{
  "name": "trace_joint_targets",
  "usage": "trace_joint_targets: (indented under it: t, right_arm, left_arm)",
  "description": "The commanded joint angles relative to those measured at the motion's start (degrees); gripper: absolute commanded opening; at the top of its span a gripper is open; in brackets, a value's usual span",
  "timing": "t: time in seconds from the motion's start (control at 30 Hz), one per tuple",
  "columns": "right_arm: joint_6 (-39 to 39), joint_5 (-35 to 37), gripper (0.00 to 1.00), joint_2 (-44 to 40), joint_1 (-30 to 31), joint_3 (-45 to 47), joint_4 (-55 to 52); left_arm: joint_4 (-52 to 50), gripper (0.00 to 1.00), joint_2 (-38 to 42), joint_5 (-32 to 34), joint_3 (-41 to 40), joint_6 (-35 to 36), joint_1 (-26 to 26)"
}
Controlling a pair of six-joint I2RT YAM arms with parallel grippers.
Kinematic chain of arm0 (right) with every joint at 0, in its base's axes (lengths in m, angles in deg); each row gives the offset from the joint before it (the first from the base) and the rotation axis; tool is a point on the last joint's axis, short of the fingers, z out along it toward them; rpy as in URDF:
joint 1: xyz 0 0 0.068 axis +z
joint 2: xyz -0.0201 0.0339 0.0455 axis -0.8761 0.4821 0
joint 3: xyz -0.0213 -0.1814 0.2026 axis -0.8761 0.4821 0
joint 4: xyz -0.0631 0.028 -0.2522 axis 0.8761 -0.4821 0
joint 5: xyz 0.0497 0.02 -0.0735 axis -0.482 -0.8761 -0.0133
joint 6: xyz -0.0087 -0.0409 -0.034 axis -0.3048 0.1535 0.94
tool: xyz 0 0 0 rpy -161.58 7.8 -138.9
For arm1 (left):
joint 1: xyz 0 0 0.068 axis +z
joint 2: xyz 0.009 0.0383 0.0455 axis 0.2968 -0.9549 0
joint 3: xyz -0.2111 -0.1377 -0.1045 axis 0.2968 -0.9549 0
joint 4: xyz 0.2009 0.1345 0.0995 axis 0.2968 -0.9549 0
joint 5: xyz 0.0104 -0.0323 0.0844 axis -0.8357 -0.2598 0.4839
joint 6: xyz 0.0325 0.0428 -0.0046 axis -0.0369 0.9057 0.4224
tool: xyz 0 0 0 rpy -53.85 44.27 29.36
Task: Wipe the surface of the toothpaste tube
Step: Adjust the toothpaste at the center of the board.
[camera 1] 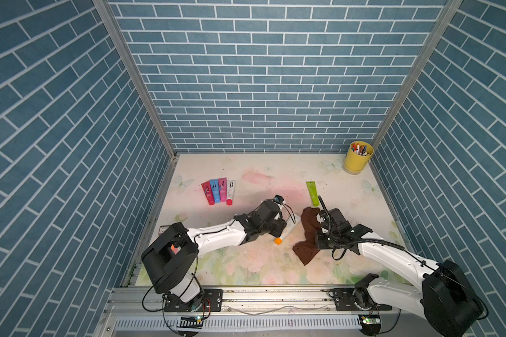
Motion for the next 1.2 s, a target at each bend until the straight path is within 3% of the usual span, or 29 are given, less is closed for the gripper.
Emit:
trace_joint_targets:
  t: [0.0, 0.23, 0.47, 0.9, 1.17]
  right_arm:
    - [2.35, -2.02, 0.00, 0.50, -0.27, 0.31, 0.51]
    - [2.56, -2.81, 0.00, -0.19, -0.31, 0.66, 1.06]
    - [2.71, -3.26, 0.00, 0.34, -0.32, 0.59, 1.28]
    - [2.80, -3.44, 0.00, 0.95, -0.32, 0.40, 1.39]
    - [2.80, -3.27, 0.00, 0.96, -0.34, 0.40, 1.42]
  left_arm:
    - [-1.30, 0.45, -5.67, -13.26, 3.26, 5.26, 3.26]
    - [-7.06, 0.39, -13.83, -16.47, 8.73, 10.82, 5.21]
    - [-10.01, 0.38, -14.22, -16.18, 8.74, 12.84, 6.35]
    - [-8.31, 0.55, -13.72, -20.72, 7.36, 12.03, 6.46]
    - [-2.80, 0.55, -14.37, -27.59, 5.26, 8.90, 6.00]
